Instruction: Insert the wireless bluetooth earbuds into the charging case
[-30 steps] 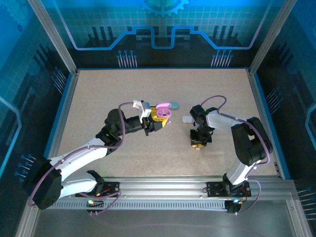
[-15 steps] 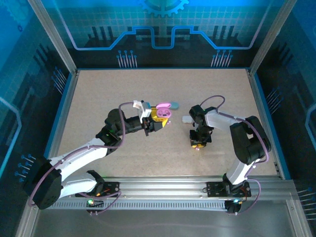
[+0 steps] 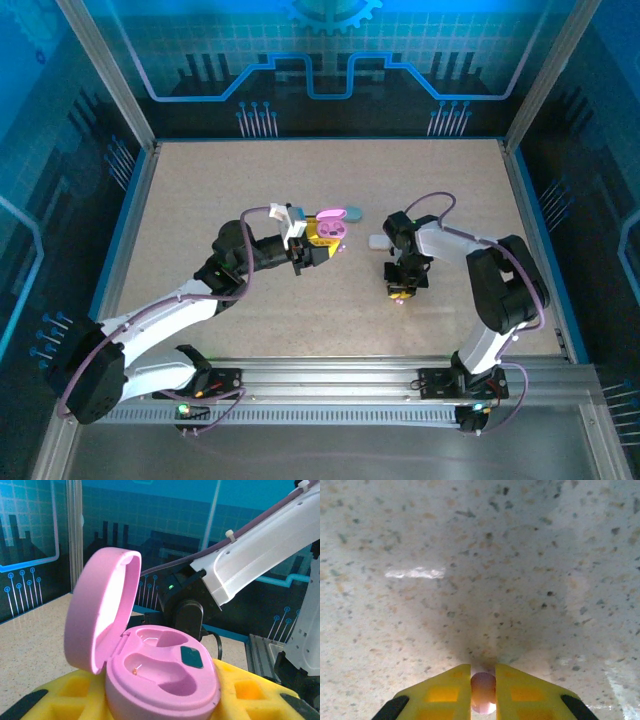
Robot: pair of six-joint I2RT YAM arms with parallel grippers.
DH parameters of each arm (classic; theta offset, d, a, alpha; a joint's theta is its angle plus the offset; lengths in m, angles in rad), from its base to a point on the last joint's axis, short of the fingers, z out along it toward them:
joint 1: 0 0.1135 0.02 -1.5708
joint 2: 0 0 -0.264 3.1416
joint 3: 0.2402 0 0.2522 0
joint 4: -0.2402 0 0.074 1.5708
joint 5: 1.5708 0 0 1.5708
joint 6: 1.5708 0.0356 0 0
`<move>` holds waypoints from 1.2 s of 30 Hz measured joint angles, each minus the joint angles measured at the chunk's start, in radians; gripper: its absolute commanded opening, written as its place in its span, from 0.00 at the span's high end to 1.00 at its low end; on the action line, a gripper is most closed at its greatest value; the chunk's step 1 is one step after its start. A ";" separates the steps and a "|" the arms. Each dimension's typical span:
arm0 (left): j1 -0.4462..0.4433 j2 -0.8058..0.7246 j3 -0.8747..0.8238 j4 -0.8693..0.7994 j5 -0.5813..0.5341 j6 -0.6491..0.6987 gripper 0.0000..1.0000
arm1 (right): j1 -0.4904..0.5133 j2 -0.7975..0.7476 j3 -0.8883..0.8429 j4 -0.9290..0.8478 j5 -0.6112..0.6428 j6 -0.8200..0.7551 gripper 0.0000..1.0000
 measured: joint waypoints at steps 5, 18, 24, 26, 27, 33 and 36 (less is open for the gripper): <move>0.000 -0.001 0.000 -0.002 -0.029 0.003 0.68 | -0.006 -0.127 0.003 0.039 -0.153 -0.001 0.83; 0.066 -0.063 -0.047 -0.026 -0.131 0.010 0.68 | -0.114 -0.327 0.014 0.416 -0.815 0.197 0.83; 0.068 -0.062 -0.063 -0.020 -0.146 0.010 0.68 | -0.117 -0.346 0.013 0.643 -0.974 0.397 0.82; 0.068 -0.057 -0.063 -0.006 -0.145 0.011 0.68 | -0.117 -0.352 0.013 0.711 -1.002 0.462 0.82; 0.068 -0.054 -0.064 0.000 -0.145 0.011 0.68 | -0.117 -0.355 0.013 0.734 -1.012 0.486 0.82; 0.045 -0.014 -0.064 0.024 -0.150 0.044 0.68 | -0.114 -0.363 0.013 0.880 -1.038 0.633 0.82; 0.023 0.011 -0.064 0.040 -0.162 0.058 0.68 | -0.111 -0.363 0.014 0.955 -1.038 0.705 0.82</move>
